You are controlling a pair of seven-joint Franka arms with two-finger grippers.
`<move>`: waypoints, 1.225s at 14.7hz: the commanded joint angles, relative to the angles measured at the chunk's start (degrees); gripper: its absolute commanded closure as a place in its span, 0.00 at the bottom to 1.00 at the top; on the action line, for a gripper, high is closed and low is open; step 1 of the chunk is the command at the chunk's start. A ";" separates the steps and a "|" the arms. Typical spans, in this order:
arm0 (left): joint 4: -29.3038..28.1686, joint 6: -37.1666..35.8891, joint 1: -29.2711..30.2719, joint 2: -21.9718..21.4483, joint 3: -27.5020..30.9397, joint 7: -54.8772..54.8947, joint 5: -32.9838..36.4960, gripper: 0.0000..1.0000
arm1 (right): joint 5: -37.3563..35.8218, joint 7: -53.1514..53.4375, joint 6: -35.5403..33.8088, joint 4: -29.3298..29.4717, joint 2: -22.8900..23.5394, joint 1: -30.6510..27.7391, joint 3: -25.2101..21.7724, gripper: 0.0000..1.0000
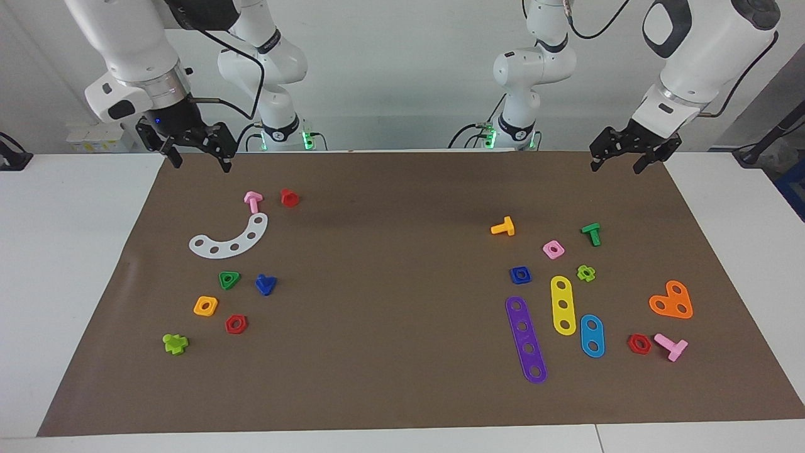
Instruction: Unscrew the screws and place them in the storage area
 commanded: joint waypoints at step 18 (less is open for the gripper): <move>-2.16 0.79 0.69 -2.16 -0.03 0.88 -1.07 0.00 | 0.64 -0.87 3.65 -2.85 -1.86 -0.66 0.14 0.00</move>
